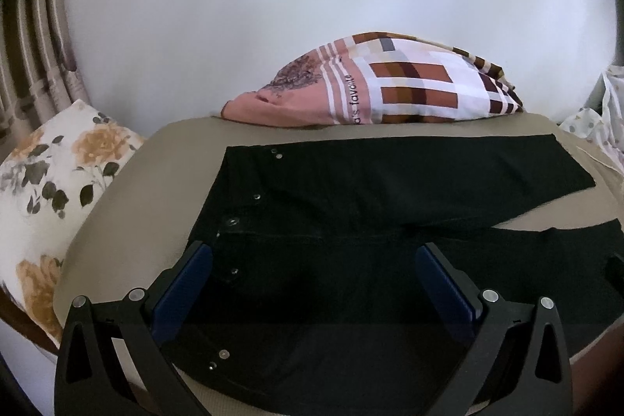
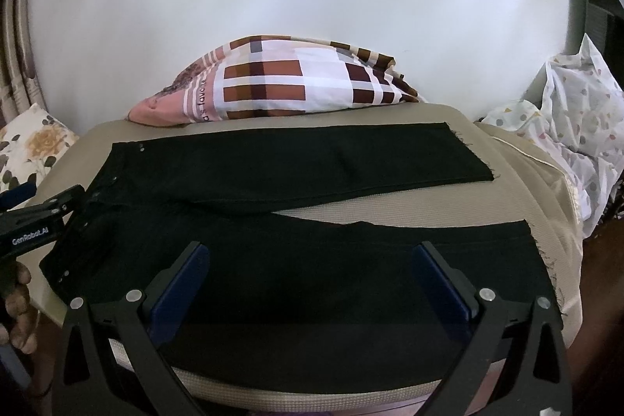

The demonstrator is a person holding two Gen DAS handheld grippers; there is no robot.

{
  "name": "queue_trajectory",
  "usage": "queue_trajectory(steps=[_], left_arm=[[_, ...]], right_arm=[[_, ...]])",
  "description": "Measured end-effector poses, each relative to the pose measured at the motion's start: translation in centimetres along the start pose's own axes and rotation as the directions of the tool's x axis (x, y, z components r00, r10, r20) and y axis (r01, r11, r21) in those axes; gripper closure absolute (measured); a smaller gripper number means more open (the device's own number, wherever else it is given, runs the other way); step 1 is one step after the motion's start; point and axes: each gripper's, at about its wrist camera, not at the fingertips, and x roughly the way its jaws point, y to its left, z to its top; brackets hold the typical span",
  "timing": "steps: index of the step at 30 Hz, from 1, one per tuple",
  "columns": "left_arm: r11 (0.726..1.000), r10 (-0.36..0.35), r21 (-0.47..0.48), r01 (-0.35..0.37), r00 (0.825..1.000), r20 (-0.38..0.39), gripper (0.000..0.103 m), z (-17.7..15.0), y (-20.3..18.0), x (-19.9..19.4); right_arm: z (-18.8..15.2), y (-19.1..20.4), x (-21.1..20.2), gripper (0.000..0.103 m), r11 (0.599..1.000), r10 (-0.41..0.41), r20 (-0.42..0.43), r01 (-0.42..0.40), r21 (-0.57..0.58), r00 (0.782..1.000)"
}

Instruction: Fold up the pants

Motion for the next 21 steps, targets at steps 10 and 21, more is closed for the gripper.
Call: queue_trajectory(steps=[10, 21], left_arm=[[0.996, 0.085, 0.034, -0.087, 0.995, 0.050, 0.000, 0.3, 0.4, 0.9], [0.994, 0.100, 0.041, -0.101, 0.995, 0.025, 0.000, 1.6, 2.1, 4.6]], right_arm=[[0.0, 0.0, 0.5, 0.000, 1.000, -0.005, -0.007, 0.005, -0.006, 1.000], [0.7, -1.3, 2.9, 0.000, 0.994, -0.107, -0.019, 0.108, 0.035, 0.994]])
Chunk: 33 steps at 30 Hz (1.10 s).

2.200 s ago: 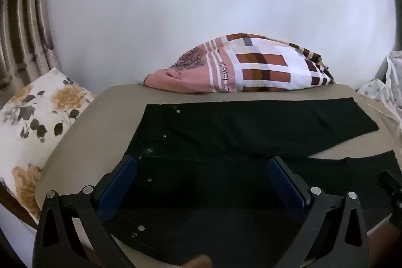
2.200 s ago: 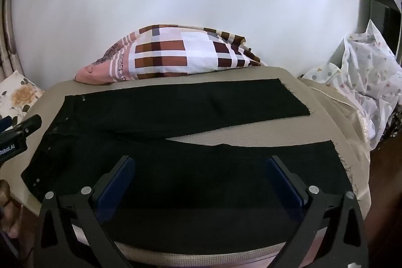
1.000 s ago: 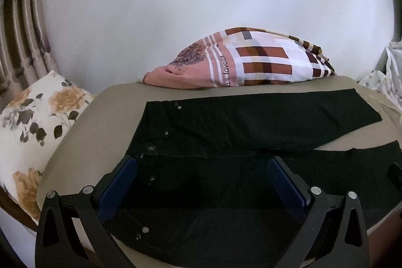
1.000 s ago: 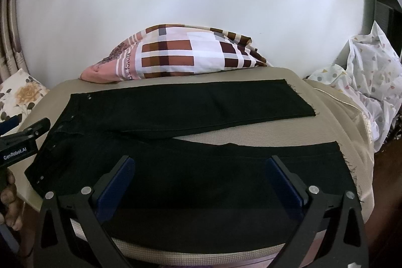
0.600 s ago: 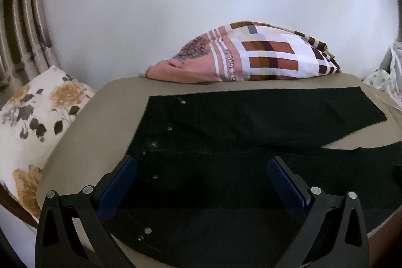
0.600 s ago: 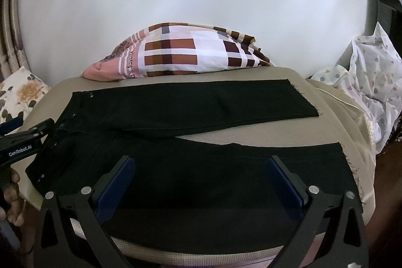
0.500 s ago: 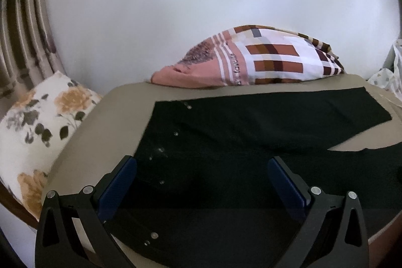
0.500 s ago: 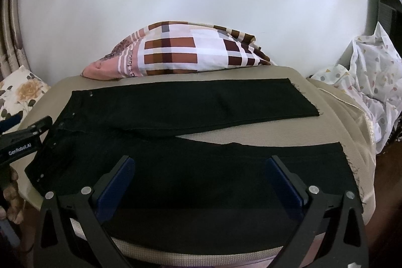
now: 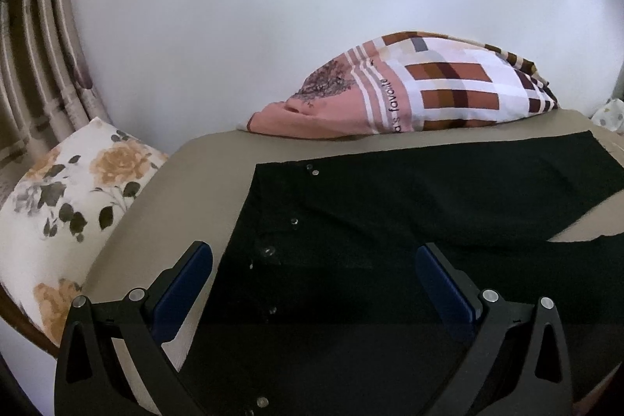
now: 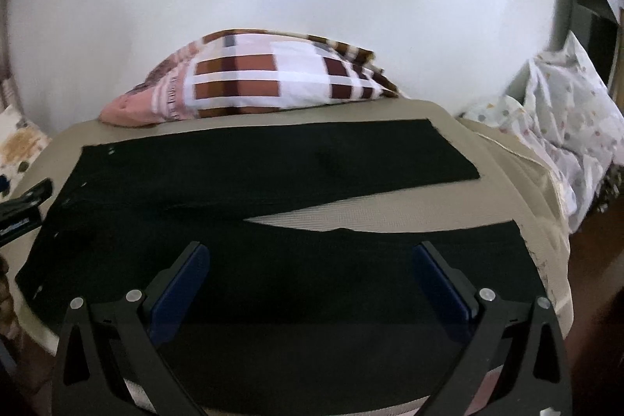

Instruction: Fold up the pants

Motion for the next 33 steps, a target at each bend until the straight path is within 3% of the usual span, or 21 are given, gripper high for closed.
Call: queue_trajectory(steps=[5, 11, 16, 21, 23, 25, 28, 33], left_arm=[[0.998, -0.055, 0.001, 0.055, 0.998, -0.037, 0.000, 0.6, 1.4, 3.0], [0.991, -0.130, -0.021, 0.129, 0.989, -0.072, 0.000, 1.1, 3.6, 6.7], [0.995, -0.097, -0.006, 0.096, 0.994, -0.041, 0.000, 2.1, 5.8, 9.9], [0.997, -0.047, 0.052, 0.053, 0.991, -0.124, 0.000, 3.5, 7.5, 14.2], [0.996, -0.061, 0.050, 0.071, 0.980, -0.189, 0.000, 4.4, 8.7, 16.8], [0.998, -0.044, 0.033, 0.052, 0.978, -0.206, 0.000, 5.3, 10.4, 19.2], [0.993, -0.107, 0.025, 0.115, 0.968, -0.226, 0.001, 6.4, 12.1, 22.3], [0.967, -0.252, -0.034, 0.253, 0.924, -0.286, 0.001, 7.2, 13.8, 27.3]], right_arm=[[0.4, -1.7, 1.0, 0.000, 0.995, -0.034, -0.002, 0.034, 0.096, 0.999], [0.5, -0.7, 2.6, 0.000, 0.997, -0.043, -0.029, 0.045, 0.067, 0.999], [0.6, 1.6, 4.0, 0.000, 1.000, -0.026, -0.055, 0.026, 0.003, 0.998], [0.7, 3.2, 4.9, 0.000, 0.999, -0.004, -0.078, 0.001, -0.037, 0.997], [0.7, 3.8, 5.3, 0.000, 0.999, 0.002, -0.086, -0.007, -0.053, 0.996], [0.7, 4.1, 5.6, 0.000, 0.998, 0.002, -0.091, -0.009, -0.068, 0.996], [0.6, 4.5, 6.2, 0.000, 0.996, 0.006, -0.108, -0.015, -0.083, 0.994], [0.6, 4.4, 7.3, 0.000, 0.996, 0.005, -0.137, -0.016, -0.082, 0.991]])
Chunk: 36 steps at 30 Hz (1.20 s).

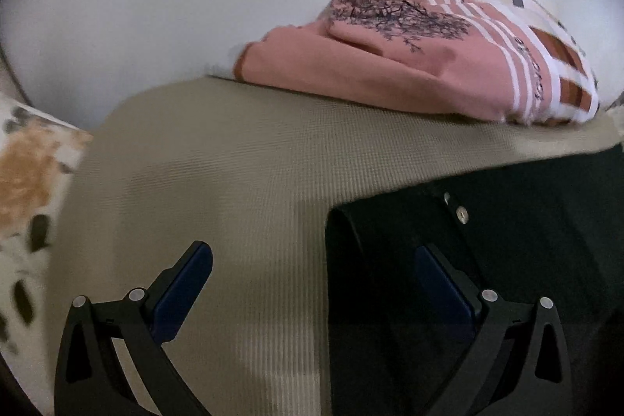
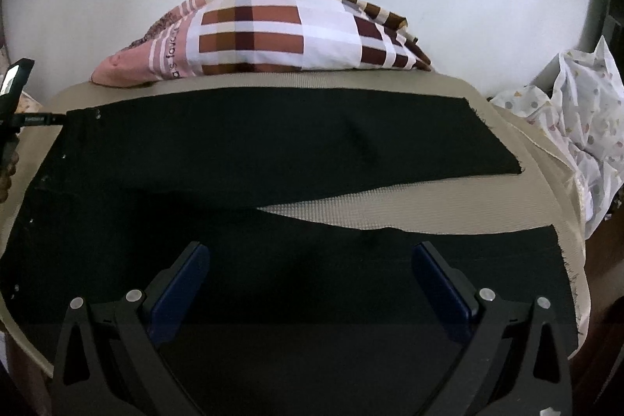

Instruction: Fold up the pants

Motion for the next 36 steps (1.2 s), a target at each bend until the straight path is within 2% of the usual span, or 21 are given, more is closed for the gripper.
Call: queue_trajectory(steps=[2, 4, 6, 8, 9, 11, 12, 13, 14, 17, 18, 19, 22, 24, 25, 26, 27, 28, 30, 31, 36], left_arm=[[1.000, -0.009, 0.009, 0.008, 1.000, 0.010, 0.001, 0.7, 0.3, 1.1], [0.996, -0.082, 0.022, 0.082, 0.997, -0.001, 0.001, 1.4, 0.5, 2.4], [0.986, -0.166, 0.016, 0.166, 0.986, -0.025, 0.002, 1.9, 0.6, 3.3], [0.967, -0.249, 0.032, 0.252, 0.965, -0.079, 0.015, 2.2, -0.1, 4.4], [0.965, -0.252, 0.054, 0.258, 0.963, -0.091, 0.016, 2.1, -0.6, 4.6], [0.968, -0.224, 0.098, 0.232, 0.971, -0.089, 0.051, 2.1, -1.8, 4.2], [0.966, -0.233, 0.097, 0.241, 0.969, -0.088, 0.058, 2.1, -2.3, 3.9], [0.973, -0.199, 0.107, 0.206, 0.977, -0.074, 0.062, 2.0, -2.9, 3.3], [0.975, -0.183, 0.115, 0.188, 0.982, -0.053, 0.074, 1.9, -3.4, 2.6], [0.981, -0.165, 0.112, 0.159, 0.986, 0.040, 0.081, 1.2, -4.1, -0.6], [0.980, -0.175, 0.105, 0.167, 0.982, 0.070, 0.081, 1.0, -4.3, -1.9], [0.979, -0.192, 0.096, 0.182, 0.975, 0.110, 0.087, 0.5, -4.4, -3.8], [0.972, -0.226, 0.104, 0.209, 0.954, 0.199, 0.088, -1.6, -5.2, -8.6], [0.969, -0.238, 0.131, 0.211, 0.942, 0.237, 0.088, -3.3, -5.8, -11.3], [0.966, -0.247, 0.148, 0.214, 0.934, 0.257, 0.088, -4.4, -6.3, -13.0], [0.964, -0.250, 0.158, 0.213, 0.930, 0.269, 0.088, -5.5, -6.8, -14.2], [0.963, -0.253, 0.165, 0.214, 0.928, 0.275, 0.088, -6.3, -7.1, -15.0], [0.961, -0.261, 0.171, 0.219, 0.924, 0.281, 0.088, -7.6, -7.5, -16.2], [0.959, -0.270, 0.169, 0.229, 0.921, 0.282, 0.088, -9.9, -8.2, -17.7], [0.958, -0.273, 0.166, 0.234, 0.921, 0.279, 0.088, -10.5, -8.5, -17.9], [0.952, -0.302, 0.130, 0.277, 0.920, 0.251, 0.088, -14.3, -9.2, -19.4]], right_arm=[[0.0, -0.1, 0.5, 0.000, 1.000, -0.002, -0.014, 0.002, 0.001, 1.000], [0.0, -0.2, 0.9, 0.000, 1.000, -0.002, -0.026, 0.002, 0.002, 1.000], [0.0, -0.3, 1.2, 0.000, 1.000, -0.003, -0.037, 0.003, 0.003, 0.999], [-0.1, -0.3, 1.5, 0.000, 1.000, -0.004, -0.046, 0.004, 0.003, 0.999], [0.0, -0.3, 1.6, 0.000, 1.000, -0.006, -0.049, 0.006, 0.002, 0.999], [0.0, -0.3, 1.8, 0.000, 1.000, -0.006, -0.056, 0.006, 0.005, 0.998], [0.1, -0.3, 1.9, 0.000, 1.000, -0.005, -0.058, 0.005, 0.008, 0.998], [0.1, -0.2, 1.9, 0.000, 1.000, -0.001, -0.059, 0.001, 0.011, 0.998], [0.2, -0.2, 1.9, 0.000, 1.000, 0.004, -0.060, -0.003, 0.015, 0.998], [0.7, -0.3, 2.1, 0.000, 0.998, 0.056, -0.071, -0.053, 0.042, 0.996], [0.9, -0.3, 2.1, 0.000, 0.995, 0.092, -0.070, -0.088, 0.053, 0.993], [1.3, -0.3, 2.1, 0.000, 0.988, 0.145, -0.072, -0.140, 0.069, 0.987], [3.1, -0.4, 2.7, 0.000, 0.935, 0.333, -0.088, -0.316, 0.162, 0.939], [4.4, -0.7, 3.9, 0.000, 0.858, 0.471, -0.093, -0.431, 0.280, 0.877], [5.3, -1.1, 5.1, 0.000, 0.786, 0.560, -0.090, -0.493, 0.373, 0.824], [5.7, -1.3, 5.8, 0.000, 0.743, 0.599, -0.081, -0.515, 0.426, 0.797], [6.1, -1.5, 6.8, 0.000, 0.685, 0.645, -0.069, -0.537, 0.493, 0.761], [6.6, -1.7, 8.1, 0.000, 0.605, 0.700, -0.048, -0.557, 0.569, 0.712], [7.2, -1.4, 9.5, 0.000, 0.522, 0.751, -0.025, -0.570, 0.635, 0.660], [7.6, -1.0, 10.2, 0.000, 0.517, 0.757, -0.033, -0.567, 0.642, 0.653], [9.7, 0.6, 11.7, 0.000, 0.547, 0.738, -0.047, -0.557, 0.625, 0.673]])
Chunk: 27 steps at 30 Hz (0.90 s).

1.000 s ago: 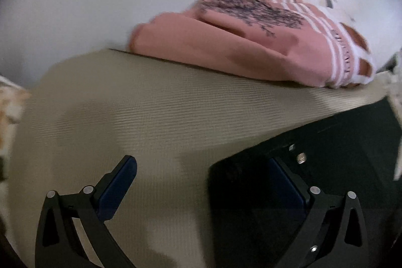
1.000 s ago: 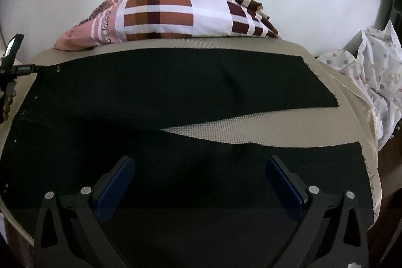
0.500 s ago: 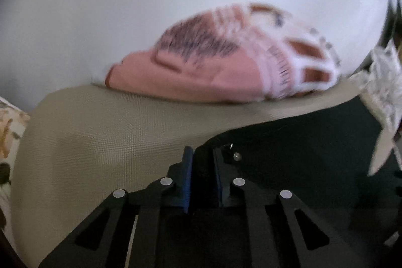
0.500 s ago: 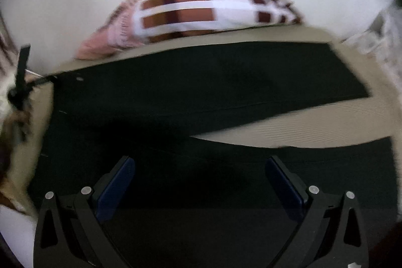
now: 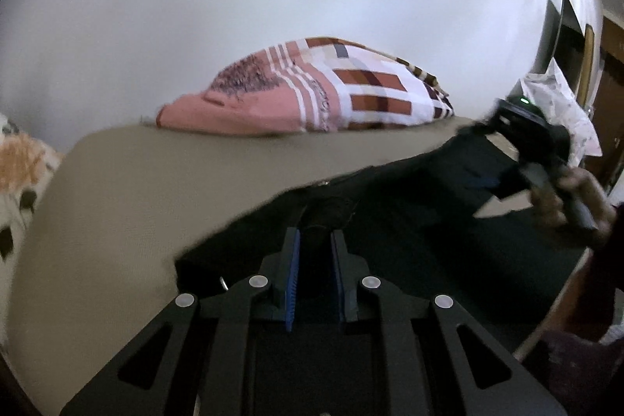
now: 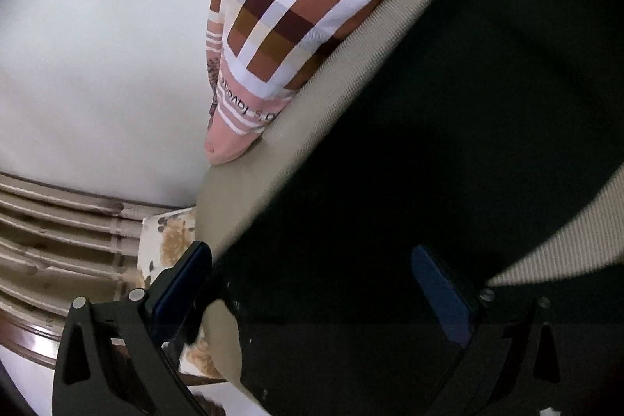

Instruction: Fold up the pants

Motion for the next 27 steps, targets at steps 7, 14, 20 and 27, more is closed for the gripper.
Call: queue_trajectory(steps=[7, 14, 20, 27], left_arm=[[0.999, -0.020, -0.043, 0.018, 0.999, -0.044, 0.087, -1.9, -0.9, -0.4], [0.997, 0.003, -0.070, -0.007, 0.999, -0.054, 0.087, -2.2, -0.5, -1.1], [0.993, 0.028, -0.110, -0.039, 0.995, -0.094, 0.087, -4.0, 0.3, -2.7], [0.980, 0.049, -0.179, -0.084, 0.980, -0.191, 0.088, -8.1, 0.8, -3.9]], right_arm=[[1.8, -0.3, 2.6, 0.076, 0.993, -0.115, -0.029, 0.114, -0.044, 0.993], [0.8, -0.4, 0.8, 0.094, 0.993, -0.082, 0.030, 0.084, -0.082, 0.996], [-4.3, -0.5, -4.2, 0.095, 0.996, -0.027, 0.028, 0.029, -0.080, 0.999], [-12.1, -2.8, -6.0, 0.095, 0.997, -0.063, -0.073, 0.060, -0.054, 0.995]])
